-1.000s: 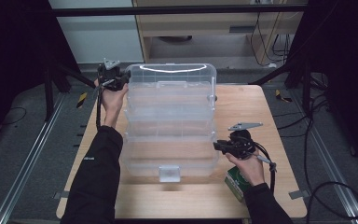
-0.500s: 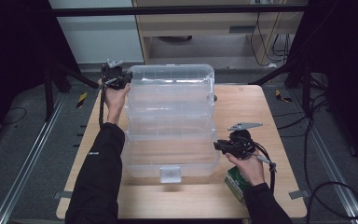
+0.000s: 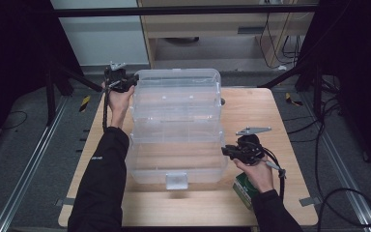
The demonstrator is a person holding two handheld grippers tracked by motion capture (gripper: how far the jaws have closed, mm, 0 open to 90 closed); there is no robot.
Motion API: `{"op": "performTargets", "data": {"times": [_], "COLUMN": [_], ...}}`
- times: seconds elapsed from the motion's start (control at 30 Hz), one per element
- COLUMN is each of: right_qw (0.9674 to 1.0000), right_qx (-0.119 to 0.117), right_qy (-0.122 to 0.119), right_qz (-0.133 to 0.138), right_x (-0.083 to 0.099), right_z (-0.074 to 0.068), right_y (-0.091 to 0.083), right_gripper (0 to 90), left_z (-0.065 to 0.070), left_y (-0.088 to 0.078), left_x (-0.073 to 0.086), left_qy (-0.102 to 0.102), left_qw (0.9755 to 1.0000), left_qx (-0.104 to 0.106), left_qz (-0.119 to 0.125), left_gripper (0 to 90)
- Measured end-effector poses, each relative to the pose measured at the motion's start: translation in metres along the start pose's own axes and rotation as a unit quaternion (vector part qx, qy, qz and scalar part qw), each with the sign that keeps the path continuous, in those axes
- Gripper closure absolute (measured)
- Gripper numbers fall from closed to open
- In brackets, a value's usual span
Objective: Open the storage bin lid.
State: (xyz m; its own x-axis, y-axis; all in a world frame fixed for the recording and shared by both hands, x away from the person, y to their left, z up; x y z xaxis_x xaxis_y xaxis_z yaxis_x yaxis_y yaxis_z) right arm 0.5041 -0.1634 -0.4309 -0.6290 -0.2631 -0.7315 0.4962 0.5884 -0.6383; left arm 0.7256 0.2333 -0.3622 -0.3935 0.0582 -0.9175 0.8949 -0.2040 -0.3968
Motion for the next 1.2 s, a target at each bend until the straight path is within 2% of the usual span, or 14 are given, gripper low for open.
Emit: {"op": "performTargets", "data": {"times": [0.07, 0.1, 0.17, 0.23, 0.4, 0.43, 0.5, 0.6, 0.67, 0.7, 0.87, 0.93, 1.1, 1.2], "right_qw": [1.0000, 1.0000, 1.0000, 1.0000, 1.0000, 1.0000, 1.0000, 1.0000, 1.0000, 1.0000, 1.0000, 1.0000, 1.0000, 1.0000], "right_qx": [0.000, -0.001, -0.004, -0.002, -0.005, -0.006, -0.007, -0.006, -0.007, -0.007, -0.007, -0.007, -0.004, -0.002], "right_qy": [-0.001, 0.001, 0.004, 0.001, 0.005, 0.005, 0.006, 0.005, 0.005, 0.006, 0.006, 0.006, 0.004, 0.002], "right_qz": [0.001, -0.001, -0.001, -0.002, -0.001, -0.001, -0.001, -0.001, -0.001, -0.001, -0.001, -0.002, -0.002, -0.002], "right_x": [0.000, 0.000, 0.001, 0.001, 0.001, 0.001, 0.001, 0.001, 0.001, 0.001, 0.000, 0.000, 0.000, 0.000], "right_z": [0.000, 0.000, 0.000, -0.001, 0.000, 0.000, 0.000, 0.000, 0.000, 0.000, 0.000, 0.000, 0.000, -0.001], "right_y": [0.000, 0.000, 0.000, 0.000, 0.000, 0.000, 0.000, 0.000, 0.000, 0.000, 0.000, 0.000, 0.000, 0.001], "right_gripper": [74.8, 74.3, 74.2, 74.1, 74.0, 74.0, 74.0, 73.9, 73.9, 73.9, 73.9, 73.9, 73.9, 73.9], "left_z": [-0.005, -0.008, -0.010, -0.012, -0.012, -0.012, -0.014, -0.013, -0.013, -0.012, -0.009, -0.004, 0.009, 0.015], "left_y": [-0.007, -0.013, -0.025, -0.040, -0.092, -0.092, -0.122, -0.148, -0.156, -0.170, -0.191, -0.201, -0.205, -0.206], "left_x": [-0.001, -0.002, -0.003, -0.002, 0.013, 0.013, 0.024, 0.036, 0.042, 0.053, 0.080, 0.101, 0.130, 0.139], "left_qy": [-0.004, -0.014, -0.003, -0.005, 0.032, 0.032, 0.010, 0.021, 0.020, 0.008, 0.011, 0.017, 0.034, 0.044], "left_qw": [0.9999, 0.9999, 0.9999, 0.9999, 0.9993, 0.9993, 0.9990, 0.9986, 0.9985, 0.9978, 0.9974, 0.9976, 0.9958, 0.9949], "left_qx": [-0.012, -0.007, -0.009, 0.005, 0.016, 0.016, 0.035, 0.037, 0.043, 0.057, 0.069, 0.067, 0.078, 0.082], "left_qz": [-0.008, -0.004, 0.006, 0.012, 0.015, 0.015, 0.026, 0.033, 0.027, 0.034, 0.019, 0.003, -0.033, -0.037], "left_gripper": [70.7, 70.3, 68.7, 66.7, 60.2, 59.9, 59.5, 58.1, 57.1, 56.7, 56.7, 57.4, 59.0, 59.0]}}
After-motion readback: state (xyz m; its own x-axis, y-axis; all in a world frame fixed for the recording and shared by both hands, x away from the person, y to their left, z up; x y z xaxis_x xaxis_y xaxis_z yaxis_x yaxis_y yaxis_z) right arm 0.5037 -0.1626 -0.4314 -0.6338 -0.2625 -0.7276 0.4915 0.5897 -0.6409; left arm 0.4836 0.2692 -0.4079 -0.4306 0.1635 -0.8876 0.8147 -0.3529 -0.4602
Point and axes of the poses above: each handheld gripper's, and its own axes: y roughly forward along the jaws, x roughly out of its underside, z roughly to its right, the point moved 3 cm from there along y, roughly forward along the jaws, and after that the axes turned 5 degrees about -x, right-handed, at the moved point
